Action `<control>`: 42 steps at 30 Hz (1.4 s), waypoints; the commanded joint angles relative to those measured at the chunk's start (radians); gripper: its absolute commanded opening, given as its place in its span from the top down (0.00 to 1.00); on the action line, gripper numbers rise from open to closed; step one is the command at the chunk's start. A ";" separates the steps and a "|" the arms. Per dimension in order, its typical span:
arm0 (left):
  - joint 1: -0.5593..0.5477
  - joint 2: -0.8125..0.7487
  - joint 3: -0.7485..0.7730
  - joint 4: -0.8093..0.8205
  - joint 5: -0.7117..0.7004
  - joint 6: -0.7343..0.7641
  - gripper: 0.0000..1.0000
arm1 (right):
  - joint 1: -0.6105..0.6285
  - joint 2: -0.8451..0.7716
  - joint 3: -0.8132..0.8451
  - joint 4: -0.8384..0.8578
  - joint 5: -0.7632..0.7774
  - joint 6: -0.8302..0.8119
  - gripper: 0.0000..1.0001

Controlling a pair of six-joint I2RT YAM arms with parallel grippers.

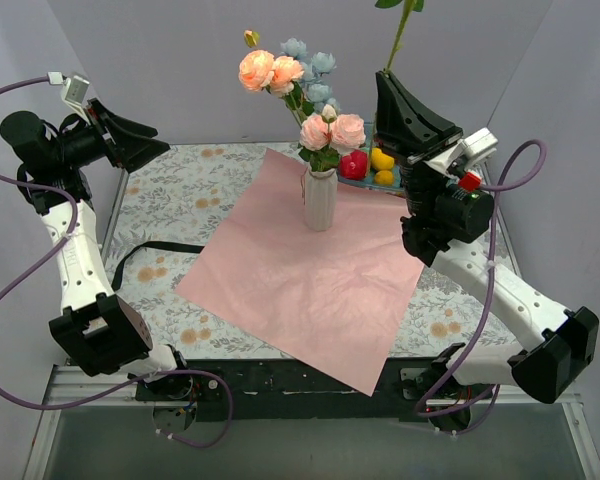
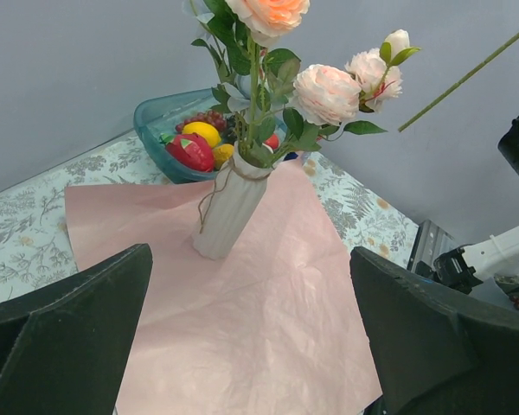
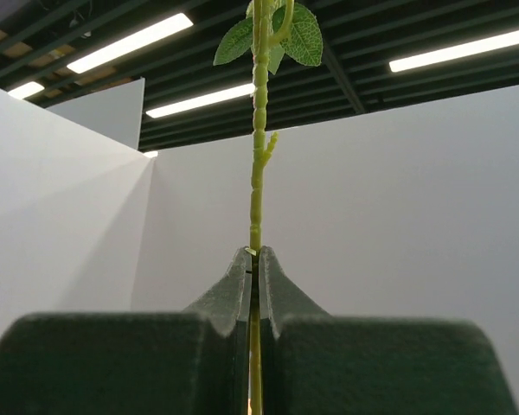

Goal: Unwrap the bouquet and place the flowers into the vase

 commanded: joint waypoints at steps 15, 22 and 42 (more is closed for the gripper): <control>0.030 0.020 0.068 -0.028 0.007 0.055 0.02 | -0.321 0.305 -0.001 0.521 -0.037 0.471 0.99; 0.040 0.038 0.090 -0.050 0.010 0.060 0.02 | -0.333 0.379 0.075 0.574 -0.075 0.515 0.99; 0.055 0.058 0.117 -0.076 0.019 0.064 0.02 | -0.372 0.589 0.354 0.699 -0.126 0.679 0.99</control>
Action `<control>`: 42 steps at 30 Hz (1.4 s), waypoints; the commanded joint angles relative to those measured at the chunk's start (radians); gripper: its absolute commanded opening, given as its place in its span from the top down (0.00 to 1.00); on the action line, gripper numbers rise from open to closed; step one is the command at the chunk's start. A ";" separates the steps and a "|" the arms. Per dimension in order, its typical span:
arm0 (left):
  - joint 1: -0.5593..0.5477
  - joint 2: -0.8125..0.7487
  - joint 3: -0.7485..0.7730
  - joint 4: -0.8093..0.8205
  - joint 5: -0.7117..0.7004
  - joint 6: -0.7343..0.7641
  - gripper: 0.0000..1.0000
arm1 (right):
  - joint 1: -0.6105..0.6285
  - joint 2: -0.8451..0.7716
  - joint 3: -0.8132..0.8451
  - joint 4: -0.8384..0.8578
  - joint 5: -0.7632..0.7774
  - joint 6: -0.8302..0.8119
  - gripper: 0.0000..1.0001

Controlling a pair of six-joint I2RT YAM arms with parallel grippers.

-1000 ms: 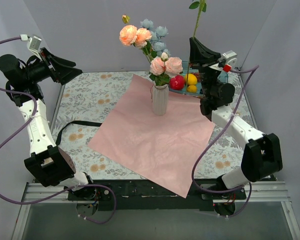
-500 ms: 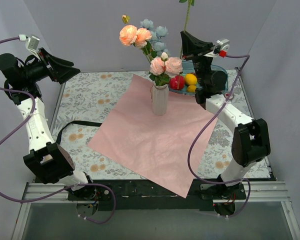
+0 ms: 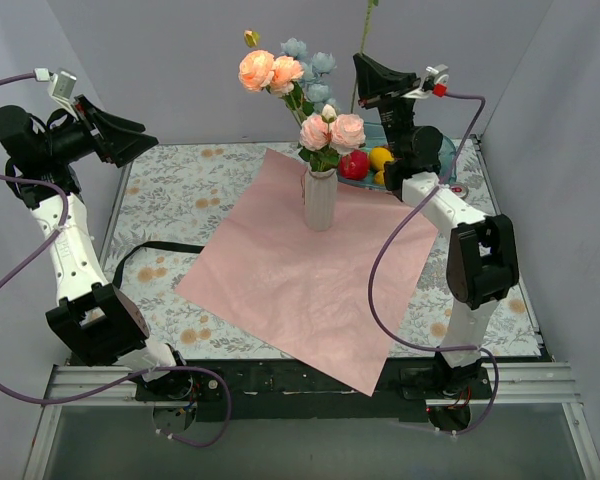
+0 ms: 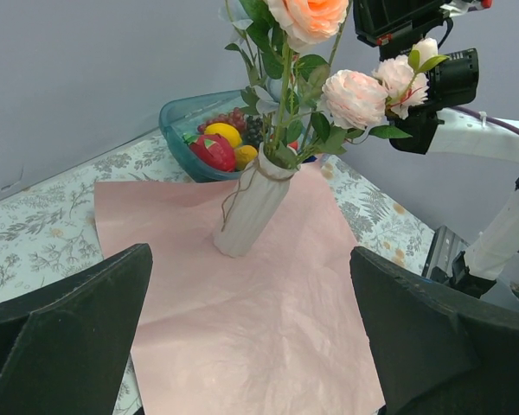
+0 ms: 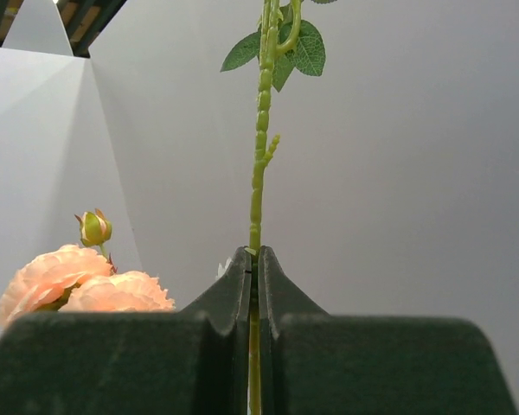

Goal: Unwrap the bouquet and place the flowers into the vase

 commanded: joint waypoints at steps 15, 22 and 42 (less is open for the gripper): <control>0.025 -0.001 0.046 -0.018 0.025 0.021 0.02 | 0.010 0.083 0.195 0.598 0.004 0.111 0.99; 0.032 -0.001 0.049 -0.018 0.034 0.026 0.02 | 0.027 0.107 0.205 0.600 0.014 0.114 0.99; 0.051 0.004 0.051 0.011 0.045 0.003 0.02 | 0.044 0.019 -0.016 0.598 -0.088 0.030 0.99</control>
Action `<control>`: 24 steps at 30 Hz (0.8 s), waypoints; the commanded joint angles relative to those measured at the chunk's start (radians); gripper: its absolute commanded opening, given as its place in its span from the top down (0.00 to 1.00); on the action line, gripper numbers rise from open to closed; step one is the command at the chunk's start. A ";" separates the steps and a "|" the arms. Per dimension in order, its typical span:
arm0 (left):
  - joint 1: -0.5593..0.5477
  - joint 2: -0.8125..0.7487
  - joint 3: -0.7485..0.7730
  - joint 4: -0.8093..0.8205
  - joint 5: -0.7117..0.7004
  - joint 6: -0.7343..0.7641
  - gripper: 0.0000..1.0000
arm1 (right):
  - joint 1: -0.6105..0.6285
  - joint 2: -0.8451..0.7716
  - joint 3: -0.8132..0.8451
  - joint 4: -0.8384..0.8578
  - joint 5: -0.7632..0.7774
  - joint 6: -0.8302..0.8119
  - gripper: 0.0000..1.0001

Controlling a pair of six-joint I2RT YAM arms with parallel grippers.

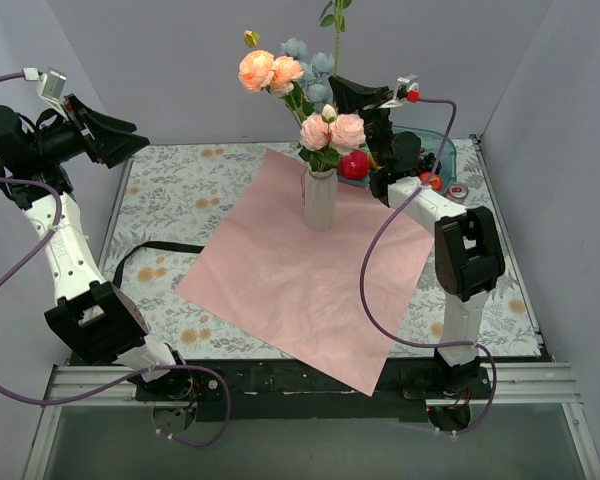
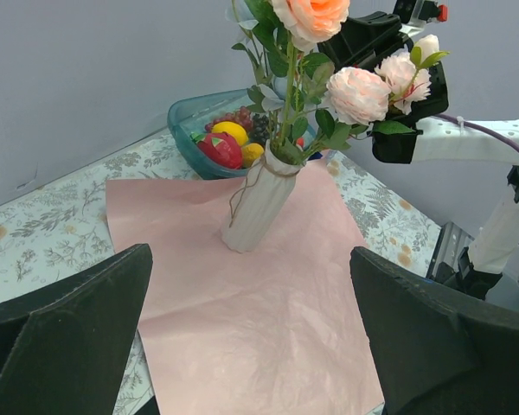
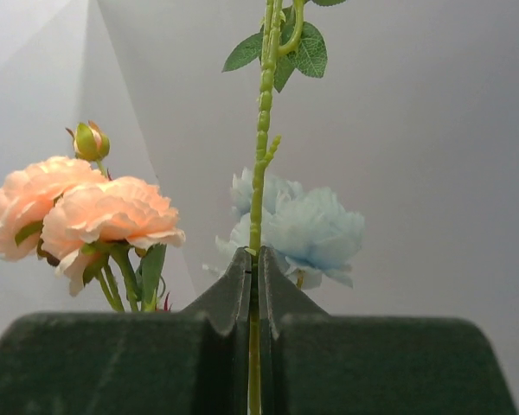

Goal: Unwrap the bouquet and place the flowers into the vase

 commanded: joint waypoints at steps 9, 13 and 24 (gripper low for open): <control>0.005 -0.016 0.017 0.029 0.003 -0.013 0.02 | 0.000 -0.136 -0.103 0.611 -0.112 -0.054 0.99; 0.005 -0.016 0.015 0.039 0.003 -0.018 0.02 | -0.002 -0.141 -0.115 0.611 -0.157 -0.062 0.99; 0.005 -0.017 0.006 0.052 -0.004 -0.021 0.02 | -0.002 -0.126 -0.096 0.608 -0.197 -0.059 0.96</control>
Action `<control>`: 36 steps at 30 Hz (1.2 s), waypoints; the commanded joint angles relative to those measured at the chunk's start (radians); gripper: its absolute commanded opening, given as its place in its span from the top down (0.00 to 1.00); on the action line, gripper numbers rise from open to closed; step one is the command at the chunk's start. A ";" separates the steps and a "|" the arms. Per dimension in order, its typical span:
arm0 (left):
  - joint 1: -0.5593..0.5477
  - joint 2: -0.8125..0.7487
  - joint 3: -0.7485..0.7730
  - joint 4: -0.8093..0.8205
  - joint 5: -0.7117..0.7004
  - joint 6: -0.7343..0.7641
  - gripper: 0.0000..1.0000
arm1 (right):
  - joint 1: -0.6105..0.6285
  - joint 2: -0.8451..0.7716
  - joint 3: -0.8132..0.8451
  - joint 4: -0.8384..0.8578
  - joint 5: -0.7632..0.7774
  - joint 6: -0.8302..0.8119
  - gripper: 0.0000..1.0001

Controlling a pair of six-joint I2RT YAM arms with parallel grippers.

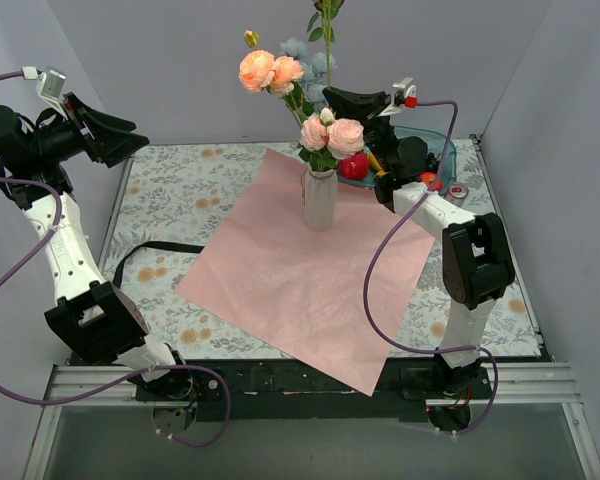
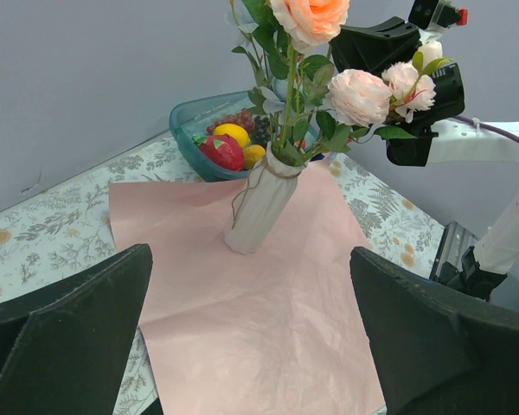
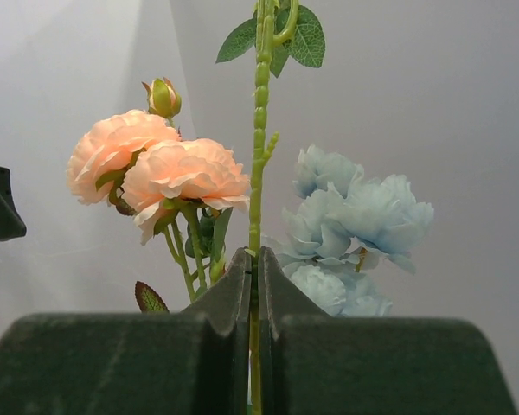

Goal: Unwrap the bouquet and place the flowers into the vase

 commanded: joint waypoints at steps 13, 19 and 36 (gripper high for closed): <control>0.005 -0.017 -0.005 0.031 -0.004 -0.003 0.02 | -0.026 -0.061 0.011 0.600 -0.005 0.016 0.53; 0.005 -0.019 -0.010 0.041 -0.002 -0.010 0.02 | -0.051 -0.098 0.011 0.577 -0.021 -0.019 0.52; 0.001 -0.033 -0.131 0.066 -0.087 -0.003 0.02 | -0.072 -0.481 -0.134 -0.082 -0.172 -0.354 0.75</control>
